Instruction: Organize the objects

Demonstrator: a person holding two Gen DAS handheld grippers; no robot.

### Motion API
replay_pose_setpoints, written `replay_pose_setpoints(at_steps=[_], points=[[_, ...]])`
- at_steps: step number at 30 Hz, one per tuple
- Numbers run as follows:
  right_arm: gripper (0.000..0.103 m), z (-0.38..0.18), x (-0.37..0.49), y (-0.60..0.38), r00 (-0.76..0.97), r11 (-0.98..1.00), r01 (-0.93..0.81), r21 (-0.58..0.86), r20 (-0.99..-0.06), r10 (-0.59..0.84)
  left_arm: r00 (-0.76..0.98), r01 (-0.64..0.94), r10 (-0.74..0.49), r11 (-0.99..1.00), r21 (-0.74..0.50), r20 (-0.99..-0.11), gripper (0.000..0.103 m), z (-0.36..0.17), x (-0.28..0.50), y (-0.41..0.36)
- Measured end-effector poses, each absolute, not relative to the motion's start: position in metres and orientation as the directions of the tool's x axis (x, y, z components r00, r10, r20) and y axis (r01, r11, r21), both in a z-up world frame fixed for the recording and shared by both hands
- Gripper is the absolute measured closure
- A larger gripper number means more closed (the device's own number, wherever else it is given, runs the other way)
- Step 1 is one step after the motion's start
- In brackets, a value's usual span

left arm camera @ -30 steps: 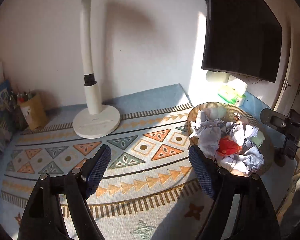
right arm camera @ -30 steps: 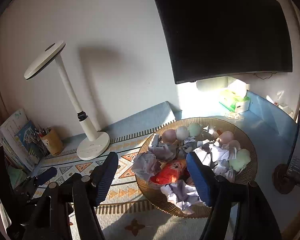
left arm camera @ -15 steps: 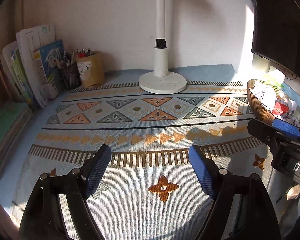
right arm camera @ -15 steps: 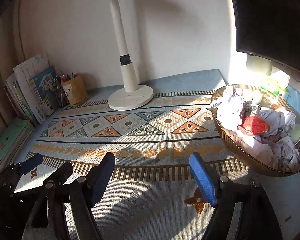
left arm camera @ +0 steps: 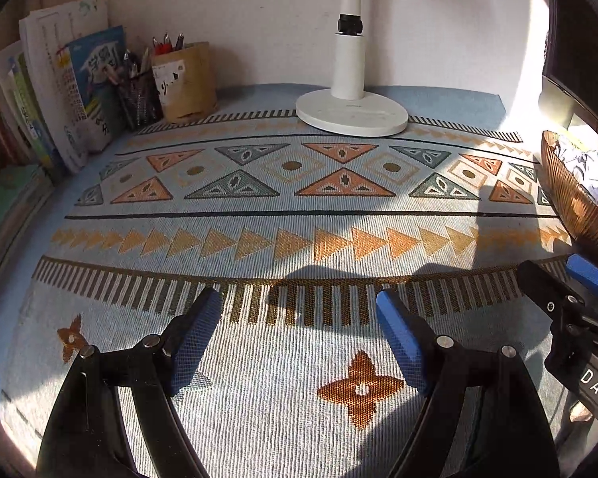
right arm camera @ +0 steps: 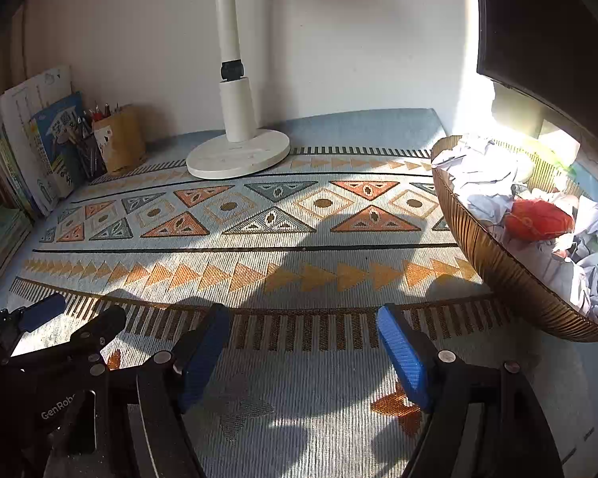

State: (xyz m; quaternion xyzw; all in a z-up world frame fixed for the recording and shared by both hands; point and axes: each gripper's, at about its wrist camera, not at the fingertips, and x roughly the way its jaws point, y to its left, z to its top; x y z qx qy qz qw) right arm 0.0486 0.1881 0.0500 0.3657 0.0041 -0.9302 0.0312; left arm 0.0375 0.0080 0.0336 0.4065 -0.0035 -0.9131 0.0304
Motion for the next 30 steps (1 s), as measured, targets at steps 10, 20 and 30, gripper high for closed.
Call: replay_pose_setpoints(at_steps=[10, 20, 30], points=[[0.019, 0.049, 0.047, 0.198, -0.734, -0.998, 0.007, 0.058, -0.678, -0.044, -0.608, 0.073, -0.06, -0.997, 0.02, -0.792, 0.024, 0.023, 0.028, 0.004], [0.019, 0.049, 0.046, 0.195, -0.732, -0.999, 0.012, 0.039, -0.681, -0.035, -0.601, 0.081, -0.048, -0.997, 0.0, -0.798, 0.021, 0.022, 0.027, 0.001], [0.019, 0.043, 0.04, 0.19, -0.696, -0.999, 0.031, 0.023, -0.717, -0.038, -0.6, 0.08, -0.047, -0.997, -0.002, -0.798, 0.021, 0.022, 0.027, 0.001]])
